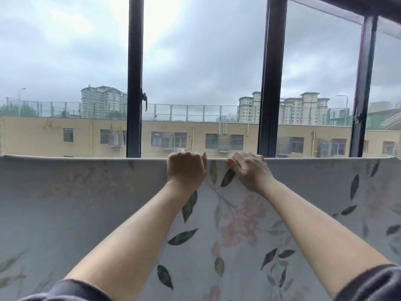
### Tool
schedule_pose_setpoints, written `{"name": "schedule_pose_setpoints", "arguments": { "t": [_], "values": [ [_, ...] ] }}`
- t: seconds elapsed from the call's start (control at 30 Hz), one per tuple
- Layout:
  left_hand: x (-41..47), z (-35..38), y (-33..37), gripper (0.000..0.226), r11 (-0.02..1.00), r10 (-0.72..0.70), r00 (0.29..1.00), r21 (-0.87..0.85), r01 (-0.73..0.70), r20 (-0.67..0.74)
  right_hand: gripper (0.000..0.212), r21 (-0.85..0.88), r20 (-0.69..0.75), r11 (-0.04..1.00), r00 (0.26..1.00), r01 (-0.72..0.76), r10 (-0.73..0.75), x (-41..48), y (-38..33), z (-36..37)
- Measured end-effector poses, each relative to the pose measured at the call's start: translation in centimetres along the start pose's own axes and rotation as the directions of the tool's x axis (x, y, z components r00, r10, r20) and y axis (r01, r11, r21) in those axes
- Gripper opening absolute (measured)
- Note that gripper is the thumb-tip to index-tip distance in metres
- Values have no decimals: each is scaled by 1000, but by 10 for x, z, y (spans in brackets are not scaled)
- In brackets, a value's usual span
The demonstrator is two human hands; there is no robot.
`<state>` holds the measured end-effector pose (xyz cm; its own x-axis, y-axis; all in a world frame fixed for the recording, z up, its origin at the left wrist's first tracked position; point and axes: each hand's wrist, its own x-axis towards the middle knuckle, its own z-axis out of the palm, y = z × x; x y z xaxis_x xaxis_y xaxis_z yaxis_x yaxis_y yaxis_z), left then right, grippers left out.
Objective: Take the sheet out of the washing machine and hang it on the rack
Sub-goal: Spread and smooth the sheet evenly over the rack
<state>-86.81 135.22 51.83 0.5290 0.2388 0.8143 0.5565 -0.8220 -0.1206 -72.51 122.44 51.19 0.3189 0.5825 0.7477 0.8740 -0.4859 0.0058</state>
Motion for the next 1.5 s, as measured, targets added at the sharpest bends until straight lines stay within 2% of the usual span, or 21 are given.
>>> {"name": "schedule_pose_setpoints", "arguments": {
  "t": [0.13,0.27,0.43,0.53,0.67,0.97,1.2,1.3,1.5],
  "values": [
    [18,15,51,55,1000,3,1000,-7,-4,-22,60,-33,-37,999,999,-27,26,-5,60,-7],
    [37,32,107,54,999,-6,1000,-47,5,-15,68,-30,-65,999,997,-42,40,-11,117,-10],
    [63,55,185,53,998,31,999,-54,-32,-15,56,-14,-82,997,994,-70,68,-17,199,-5],
    [83,69,232,52,996,51,999,-73,-52,-6,69,-18,-116,997,991,-70,67,-18,243,-8],
    [107,85,296,52,988,117,993,-104,-117,-8,61,8,-105,996,991,-87,87,-21,311,-11],
    [157,118,427,47,970,188,982,-155,-186,-7,76,11,-134,986,977,-166,166,-27,457,-12],
    [182,135,482,42,977,195,980,-78,-196,-27,60,6,-200,990,970,-142,141,-27,522,-17],
    [188,139,519,44,978,185,982,-95,-187,-31,48,-12,-202,991,971,-136,130,-37,558,-22],
    [202,143,605,41,986,149,989,-79,-147,16,56,-31,-160,994,982,-104,97,-53,634,-39]
  ]
}}
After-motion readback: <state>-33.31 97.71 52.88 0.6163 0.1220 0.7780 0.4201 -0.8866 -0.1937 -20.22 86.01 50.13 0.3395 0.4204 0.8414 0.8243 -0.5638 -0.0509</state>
